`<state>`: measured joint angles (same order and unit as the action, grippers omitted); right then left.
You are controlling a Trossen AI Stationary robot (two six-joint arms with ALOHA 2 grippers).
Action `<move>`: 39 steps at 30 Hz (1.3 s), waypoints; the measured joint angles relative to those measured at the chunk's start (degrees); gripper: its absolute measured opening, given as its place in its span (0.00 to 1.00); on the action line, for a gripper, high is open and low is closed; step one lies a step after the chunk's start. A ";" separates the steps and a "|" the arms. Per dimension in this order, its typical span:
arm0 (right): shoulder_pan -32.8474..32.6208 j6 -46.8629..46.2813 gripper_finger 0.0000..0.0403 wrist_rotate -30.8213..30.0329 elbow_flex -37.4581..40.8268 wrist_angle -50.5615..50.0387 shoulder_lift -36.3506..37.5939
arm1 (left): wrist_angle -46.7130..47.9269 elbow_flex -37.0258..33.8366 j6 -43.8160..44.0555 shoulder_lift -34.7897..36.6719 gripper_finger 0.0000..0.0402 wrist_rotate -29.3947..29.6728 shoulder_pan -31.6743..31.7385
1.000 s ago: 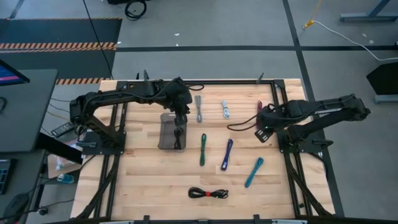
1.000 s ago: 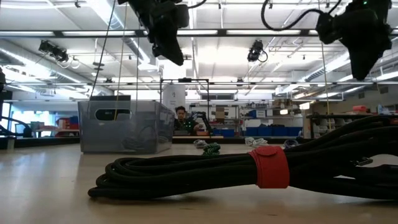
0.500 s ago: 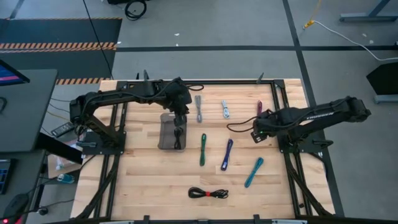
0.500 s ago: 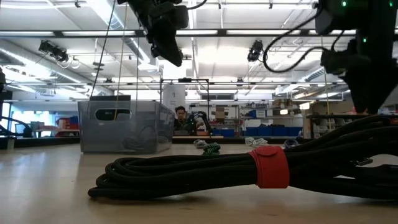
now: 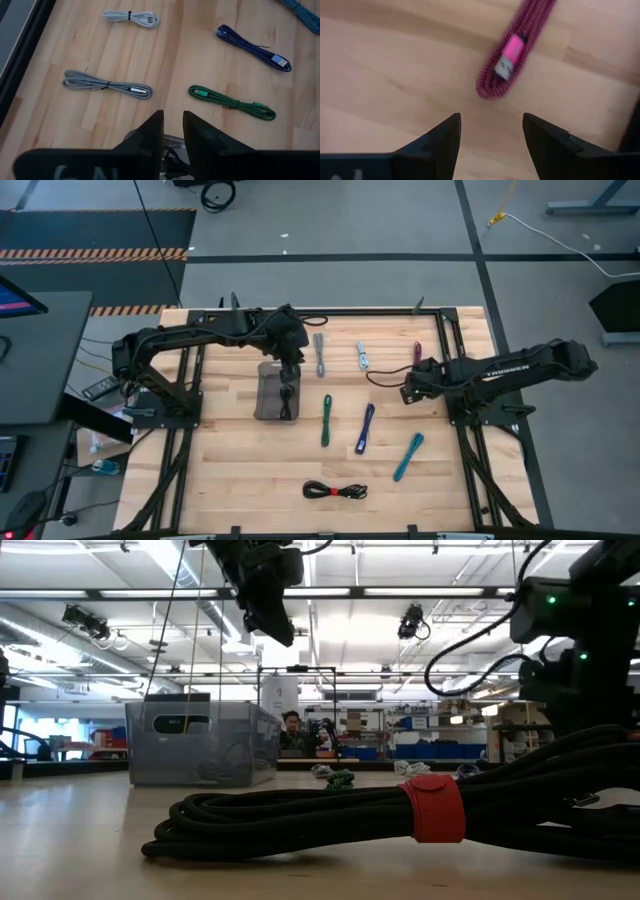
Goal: Pick and place USB-C Cables
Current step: Put the pink USB cable into the black bin
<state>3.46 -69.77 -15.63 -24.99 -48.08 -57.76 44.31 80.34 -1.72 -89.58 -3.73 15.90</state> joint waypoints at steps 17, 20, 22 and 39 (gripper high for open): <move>9.41 7.54 0.54 -3.35 0.08 6.48 -1.52 | -0.91 -0.02 0.83 0.00 0.19 0.00 -0.02; 10.35 8.39 0.54 -3.62 0.08 7.66 -3.04 | -1.42 -0.02 0.81 0.00 0.19 0.00 -0.02; 10.66 8.49 0.54 -3.59 0.08 8.44 -4.22 | -1.33 -0.02 0.86 0.00 0.19 0.00 -0.02; 10.61 8.32 0.38 -3.85 -0.20 11.07 -13.66 | -1.28 -0.02 1.05 0.00 0.19 -0.01 -0.02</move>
<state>14.06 -61.45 -19.49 -25.19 -37.01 -71.41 43.03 80.31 -0.67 -89.58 -3.73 15.88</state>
